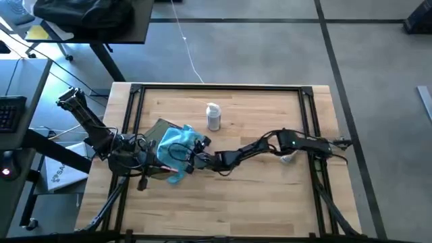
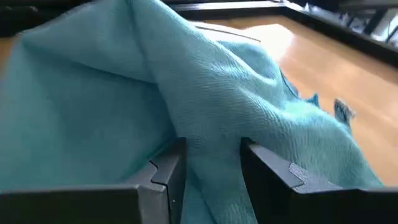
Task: Apply microfiber cloth
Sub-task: Wipe the cellphone with the microfiber towel
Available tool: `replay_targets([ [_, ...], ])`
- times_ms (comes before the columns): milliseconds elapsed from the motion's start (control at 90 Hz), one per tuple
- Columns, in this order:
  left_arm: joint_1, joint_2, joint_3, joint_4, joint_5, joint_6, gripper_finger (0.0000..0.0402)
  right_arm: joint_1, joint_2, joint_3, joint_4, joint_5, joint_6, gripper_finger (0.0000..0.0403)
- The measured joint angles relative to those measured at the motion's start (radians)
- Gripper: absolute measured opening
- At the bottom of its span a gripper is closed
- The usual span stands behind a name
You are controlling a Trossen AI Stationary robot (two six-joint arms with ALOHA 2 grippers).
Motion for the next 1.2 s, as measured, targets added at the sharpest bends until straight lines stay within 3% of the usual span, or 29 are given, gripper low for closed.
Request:
replay_targets([
  [133, 0.000, 0.000, 0.000, 0.042, -0.018, 0.060, 0.0011, -0.015, 0.000, 0.000, -0.107, 0.015, 0.000, 0.0097],
  [356, 0.001, 0.002, 0.000, 0.189, -0.036, 0.207, 0.0011, 0.002, -0.003, -0.015, -0.143, 0.059, 0.001, 0.0008],
  [500, 0.001, 0.002, 0.000, 0.239, -0.035, 0.246, 0.0011, 0.063, -0.043, -0.018, -0.254, 0.097, -0.008, 0.0002],
  [711, -0.001, 0.008, 0.000, 0.415, 0.040, 0.345, 0.0011, 0.172, -0.183, -0.021, -0.592, 0.338, -0.067, 0.0000],
  [1000, 0.029, 0.102, 0.000, 0.691, -0.004, 0.352, 0.0011, 0.353, -0.441, -0.020, -1.226, 0.530, 0.189, 0.0000],
  [1200, 0.110, 0.269, 0.000, 0.850, -0.003, 0.287, 0.0011, 0.510, -0.598, -0.020, -1.381, 0.618, 0.343, 0.0000],
])
